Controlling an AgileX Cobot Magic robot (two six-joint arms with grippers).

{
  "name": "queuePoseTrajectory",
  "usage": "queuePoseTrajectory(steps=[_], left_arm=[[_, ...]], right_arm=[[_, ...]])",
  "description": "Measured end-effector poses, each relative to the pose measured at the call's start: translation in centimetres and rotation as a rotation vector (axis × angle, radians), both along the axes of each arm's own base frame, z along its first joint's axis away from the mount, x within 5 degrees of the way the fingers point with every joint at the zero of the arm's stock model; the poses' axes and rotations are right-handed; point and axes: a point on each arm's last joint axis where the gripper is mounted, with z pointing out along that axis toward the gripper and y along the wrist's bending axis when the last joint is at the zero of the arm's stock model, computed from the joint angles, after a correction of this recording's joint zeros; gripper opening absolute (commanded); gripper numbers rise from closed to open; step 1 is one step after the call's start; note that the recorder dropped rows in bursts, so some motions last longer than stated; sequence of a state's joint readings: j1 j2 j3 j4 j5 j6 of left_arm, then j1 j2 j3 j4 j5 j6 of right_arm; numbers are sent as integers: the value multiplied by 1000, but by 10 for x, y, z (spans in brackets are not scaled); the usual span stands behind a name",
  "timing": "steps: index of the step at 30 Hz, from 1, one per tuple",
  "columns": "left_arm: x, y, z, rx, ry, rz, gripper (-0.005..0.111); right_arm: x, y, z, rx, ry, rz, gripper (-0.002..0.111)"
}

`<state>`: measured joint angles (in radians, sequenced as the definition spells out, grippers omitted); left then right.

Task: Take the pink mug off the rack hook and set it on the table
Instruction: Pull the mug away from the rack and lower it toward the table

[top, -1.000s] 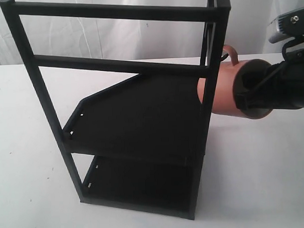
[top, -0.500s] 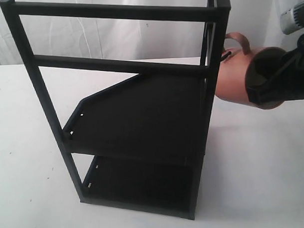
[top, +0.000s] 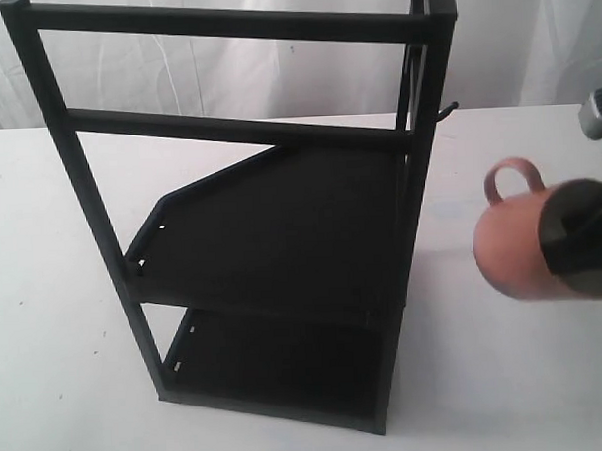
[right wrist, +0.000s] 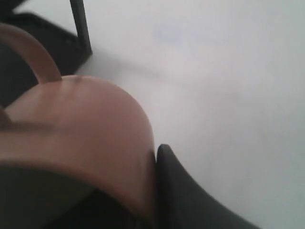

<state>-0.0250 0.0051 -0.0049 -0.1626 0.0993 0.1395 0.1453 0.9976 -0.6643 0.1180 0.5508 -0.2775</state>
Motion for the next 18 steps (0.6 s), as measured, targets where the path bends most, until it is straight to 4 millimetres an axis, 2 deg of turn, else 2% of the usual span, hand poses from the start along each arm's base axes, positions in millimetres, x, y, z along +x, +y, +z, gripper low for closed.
queuePoseTrajectory(steps=[9, 18], left_arm=[[0, 0, 0, 0, 0, 0, 0], [0, 0, 0, 0, 0, 0, 0]], right_arm=[[-20, -3, -15, -32, 275, -18, 0], [-29, -3, -19, -35, 392, -11, 0]])
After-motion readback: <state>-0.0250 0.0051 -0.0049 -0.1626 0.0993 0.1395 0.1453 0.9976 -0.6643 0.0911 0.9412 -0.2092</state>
